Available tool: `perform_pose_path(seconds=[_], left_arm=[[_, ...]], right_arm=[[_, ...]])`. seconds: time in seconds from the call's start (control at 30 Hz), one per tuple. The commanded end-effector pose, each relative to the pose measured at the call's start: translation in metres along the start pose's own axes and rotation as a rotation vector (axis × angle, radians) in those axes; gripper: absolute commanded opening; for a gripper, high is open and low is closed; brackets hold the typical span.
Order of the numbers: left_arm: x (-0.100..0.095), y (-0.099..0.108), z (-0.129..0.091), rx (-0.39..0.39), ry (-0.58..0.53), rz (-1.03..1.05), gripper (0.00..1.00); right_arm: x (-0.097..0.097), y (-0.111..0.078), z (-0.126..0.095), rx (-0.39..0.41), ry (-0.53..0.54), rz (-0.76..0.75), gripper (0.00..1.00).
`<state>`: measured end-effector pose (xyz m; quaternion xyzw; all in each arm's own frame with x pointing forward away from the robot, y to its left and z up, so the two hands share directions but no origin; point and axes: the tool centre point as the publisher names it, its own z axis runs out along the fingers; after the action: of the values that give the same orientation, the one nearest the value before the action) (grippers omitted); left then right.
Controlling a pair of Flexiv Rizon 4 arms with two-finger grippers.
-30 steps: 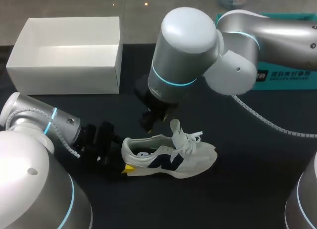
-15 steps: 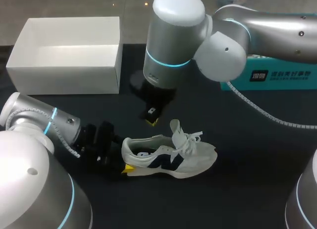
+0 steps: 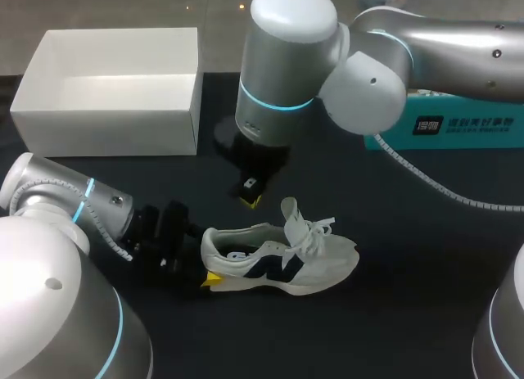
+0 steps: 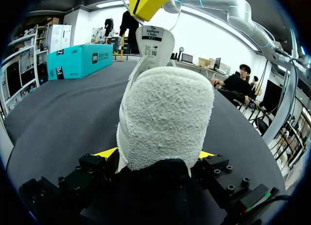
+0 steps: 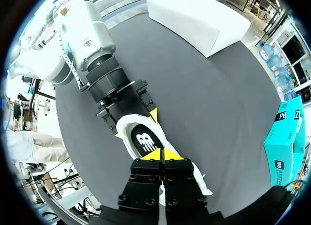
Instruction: Take the shoe out of the shoebox, open the shoe tongue, remove and reinsert the insole, then place the shoe into the shoebox
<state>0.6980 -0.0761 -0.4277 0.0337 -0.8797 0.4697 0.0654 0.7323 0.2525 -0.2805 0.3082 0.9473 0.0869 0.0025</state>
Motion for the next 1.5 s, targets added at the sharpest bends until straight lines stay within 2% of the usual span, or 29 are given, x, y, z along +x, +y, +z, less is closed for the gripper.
perform_pose_path(seconds=[0.03, 0.17, 0.37, 0.5, 0.57, 0.93, 1.23, 1.5], left_arm=[[-0.003, 0.004, 0.002, -0.001, 0.000, -0.001, 0.00], [-0.003, 0.004, 0.002, -0.001, 0.000, -0.001, 0.00], [-0.003, 0.004, 0.002, -0.001, 0.000, -0.001, 0.00], [-0.003, 0.004, 0.002, -0.001, 0.000, -0.001, 0.00], [-0.003, 0.004, 0.002, -0.001, 0.000, -0.001, 0.00], [-0.003, 0.004, 0.002, -0.001, 0.000, -0.001, 0.00], [-0.003, 0.004, 0.002, -0.001, 0.000, -0.001, 0.00], [-0.003, 0.004, 0.002, -0.001, 0.000, -0.001, 0.00]], right_arm=[[0.003, 0.001, 0.002, 0.047, -0.018, -0.177, 0.00], [0.008, 0.000, 0.012, 0.114, 0.006, -0.358, 0.00], [0.018, -0.003, 0.026, 0.188, 0.040, -0.448, 0.00], [0.020, -0.005, 0.037, 0.212, 0.064, -0.458, 0.00], [0.016, -0.010, 0.040, 0.267, 0.082, -0.343, 0.00], [0.012, -0.009, 0.043, 0.257, 0.070, -0.379, 0.00], [0.006, -0.032, 0.067, 0.242, 0.058, -0.443, 0.00], [-0.003, -0.042, 0.070, 0.289, 0.023, -0.498, 0.00]])
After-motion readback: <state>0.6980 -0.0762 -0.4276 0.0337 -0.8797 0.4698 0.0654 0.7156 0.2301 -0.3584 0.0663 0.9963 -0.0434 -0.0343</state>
